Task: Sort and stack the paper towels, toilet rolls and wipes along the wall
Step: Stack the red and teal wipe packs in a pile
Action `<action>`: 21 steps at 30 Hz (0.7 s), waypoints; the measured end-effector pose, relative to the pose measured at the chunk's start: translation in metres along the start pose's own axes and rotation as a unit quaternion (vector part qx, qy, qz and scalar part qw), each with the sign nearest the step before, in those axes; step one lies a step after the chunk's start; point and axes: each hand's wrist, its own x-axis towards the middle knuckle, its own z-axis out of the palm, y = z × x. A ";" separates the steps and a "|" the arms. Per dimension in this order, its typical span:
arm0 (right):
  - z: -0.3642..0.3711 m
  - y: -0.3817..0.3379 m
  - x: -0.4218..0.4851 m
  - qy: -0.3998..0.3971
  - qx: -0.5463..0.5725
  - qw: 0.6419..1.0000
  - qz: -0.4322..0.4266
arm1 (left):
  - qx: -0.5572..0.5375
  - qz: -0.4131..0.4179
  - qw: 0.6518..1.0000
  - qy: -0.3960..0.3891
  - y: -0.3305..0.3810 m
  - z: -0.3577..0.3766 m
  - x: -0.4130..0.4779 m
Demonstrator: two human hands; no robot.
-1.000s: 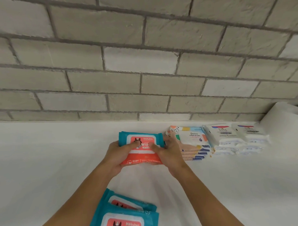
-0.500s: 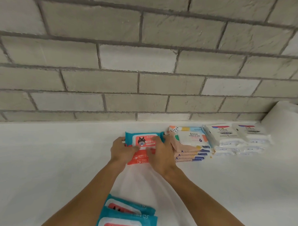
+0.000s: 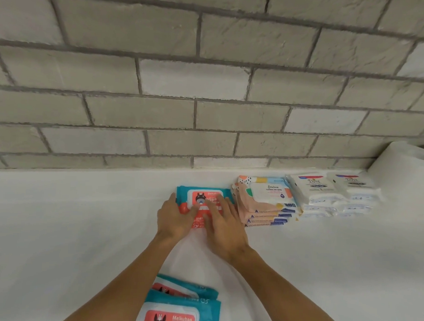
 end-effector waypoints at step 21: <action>-0.042 -0.046 -0.093 0.029 0.060 0.997 -0.027 | -0.022 0.076 0.996 0.028 -0.016 -0.077 -0.083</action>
